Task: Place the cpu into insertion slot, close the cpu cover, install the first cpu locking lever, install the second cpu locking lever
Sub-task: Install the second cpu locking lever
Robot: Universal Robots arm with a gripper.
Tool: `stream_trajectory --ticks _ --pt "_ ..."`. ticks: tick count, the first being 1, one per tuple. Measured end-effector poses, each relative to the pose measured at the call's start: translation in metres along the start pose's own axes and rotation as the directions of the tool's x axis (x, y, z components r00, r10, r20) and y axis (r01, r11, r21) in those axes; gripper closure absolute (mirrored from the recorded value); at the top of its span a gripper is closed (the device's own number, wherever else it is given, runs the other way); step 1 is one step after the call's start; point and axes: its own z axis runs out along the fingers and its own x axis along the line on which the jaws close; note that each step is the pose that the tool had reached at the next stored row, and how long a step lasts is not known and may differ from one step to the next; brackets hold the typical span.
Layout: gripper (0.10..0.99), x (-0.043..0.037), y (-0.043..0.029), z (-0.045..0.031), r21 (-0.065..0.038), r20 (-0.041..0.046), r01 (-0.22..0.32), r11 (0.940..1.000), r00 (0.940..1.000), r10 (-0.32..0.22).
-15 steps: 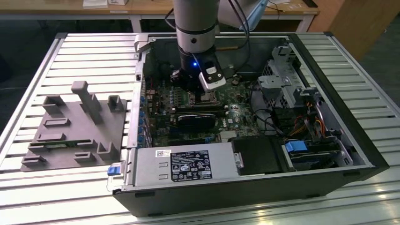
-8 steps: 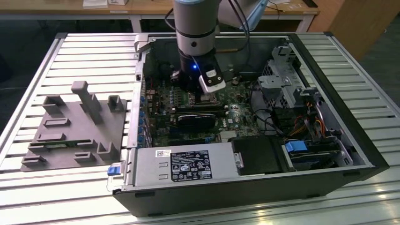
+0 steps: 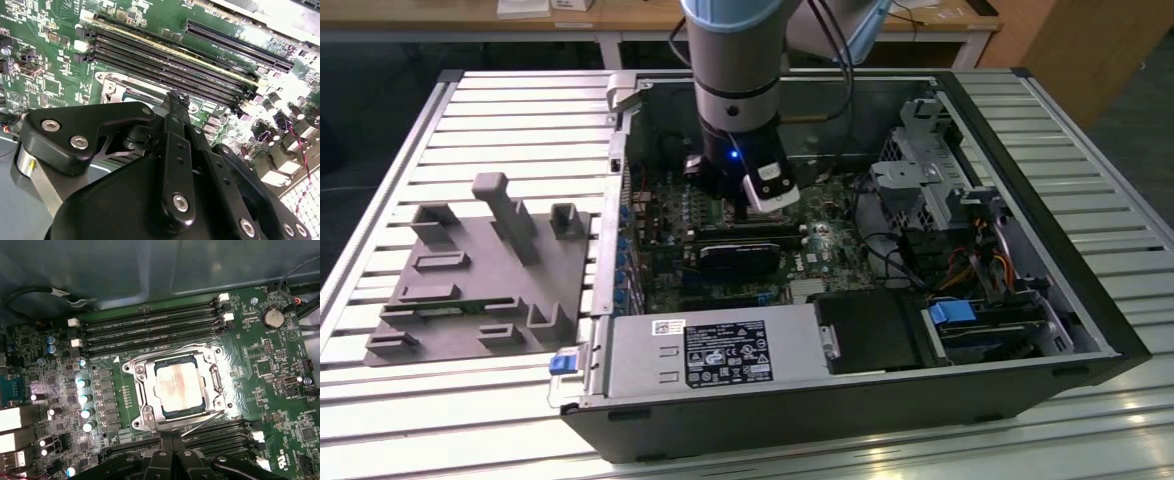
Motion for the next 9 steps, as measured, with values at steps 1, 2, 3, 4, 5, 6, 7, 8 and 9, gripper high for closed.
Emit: stream_trajectory --ticks 1,2,3,4,5,6,7,8,9 --pt "0.984 -0.0002 -0.0020 0.0001 -0.010 -0.0019 -0.001 1.0000 1.0000 0.001" --pt "0.984 -0.0002 -0.0038 0.0002 -0.018 -0.0037 -0.001 0.9998 1.0000 0.001" --pt "0.984 -0.0003 -0.0059 0.0003 -0.028 -0.0056 -0.002 0.9996 1.0000 0.002" --pt "0.984 -0.0003 -0.0078 0.0003 -0.036 -0.0074 -0.003 0.9994 1.0000 0.003" --pt "0.984 -0.0004 -0.0100 0.0003 -0.042 -0.0088 -0.004 0.9991 1.0000 0.003" --pt "0.984 -0.0006 -0.0124 0.0003 -0.048 -0.0100 -0.004 0.9988 0.9999 0.003" --pt "0.984 -0.0007 -0.0148 0.0003 -0.052 -0.0108 -0.004 0.9986 0.9999 0.004" --pt "0.984 -0.0007 -0.0166 0.0005 -0.058 -0.0122 -0.005 0.9983 0.9999 0.004" --pt "0.984 -0.0005 -0.0175 0.0009 -0.065 -0.0137 -0.006 0.9979 0.9999 0.005"
